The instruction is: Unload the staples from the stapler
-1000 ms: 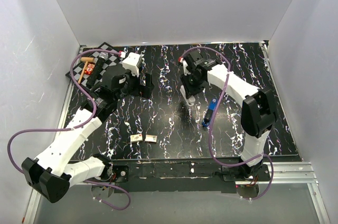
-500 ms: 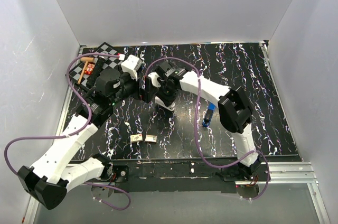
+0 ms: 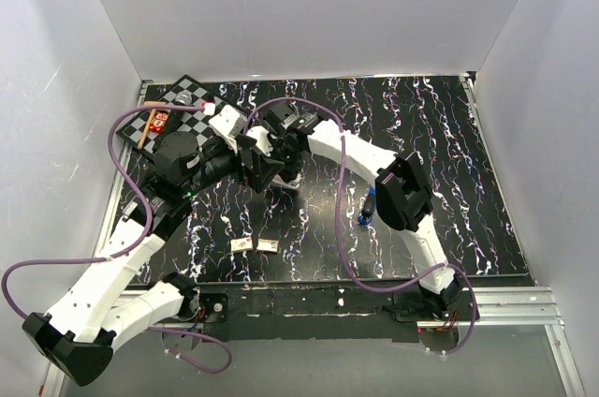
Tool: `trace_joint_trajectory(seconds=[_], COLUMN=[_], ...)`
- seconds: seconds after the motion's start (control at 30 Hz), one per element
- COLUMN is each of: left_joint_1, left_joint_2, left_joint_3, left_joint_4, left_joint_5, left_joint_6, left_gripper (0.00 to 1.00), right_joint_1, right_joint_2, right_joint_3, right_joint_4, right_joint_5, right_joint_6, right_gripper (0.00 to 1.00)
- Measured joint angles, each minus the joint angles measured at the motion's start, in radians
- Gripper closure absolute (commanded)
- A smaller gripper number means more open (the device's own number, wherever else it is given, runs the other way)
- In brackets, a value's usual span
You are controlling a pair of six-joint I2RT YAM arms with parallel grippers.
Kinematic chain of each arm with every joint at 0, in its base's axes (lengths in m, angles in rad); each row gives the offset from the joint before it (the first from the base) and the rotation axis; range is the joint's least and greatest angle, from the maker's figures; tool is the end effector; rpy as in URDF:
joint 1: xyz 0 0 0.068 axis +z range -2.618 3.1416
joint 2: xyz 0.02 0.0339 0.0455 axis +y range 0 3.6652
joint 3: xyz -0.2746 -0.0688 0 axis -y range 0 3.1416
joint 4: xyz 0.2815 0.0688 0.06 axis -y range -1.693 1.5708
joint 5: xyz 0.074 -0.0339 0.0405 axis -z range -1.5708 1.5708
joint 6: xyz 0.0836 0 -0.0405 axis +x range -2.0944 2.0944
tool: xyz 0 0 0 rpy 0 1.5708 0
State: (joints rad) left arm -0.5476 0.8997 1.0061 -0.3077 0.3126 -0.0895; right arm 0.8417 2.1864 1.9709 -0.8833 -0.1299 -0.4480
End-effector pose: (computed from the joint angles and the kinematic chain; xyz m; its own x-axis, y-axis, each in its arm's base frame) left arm 0.2199 -0.1642 0.3874 -0.2373 0.0451 -0.9704 0.7344 0.6622 -0.1488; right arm 0.3502 0.4082 0.1964 -0.1975 -0.8658 -0.4598 -0.9589 0.2681 -0.0930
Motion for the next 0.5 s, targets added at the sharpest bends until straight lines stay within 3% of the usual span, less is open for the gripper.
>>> trace_joint_trajectory(seconds=[0.3,0.5], left_joint_1=[0.000,0.000], left_joint_2=[0.000,0.000], left_joint_3=[-0.002,-0.002], left_joint_4=[0.002,0.002], left_joint_5=[0.018,0.018], left_joint_6=[0.001,0.002], left_gripper=[0.02,0.02], right_joint_1=[0.029,0.042], right_joint_2=[0.081,0.095], right_joint_3=[0.050,0.051], right_joint_4=[-0.045,-0.042], right_joint_5=[-0.010,0.005], right_joint_6=[-0.024,-0.028], right_gripper=[0.85,0.70])
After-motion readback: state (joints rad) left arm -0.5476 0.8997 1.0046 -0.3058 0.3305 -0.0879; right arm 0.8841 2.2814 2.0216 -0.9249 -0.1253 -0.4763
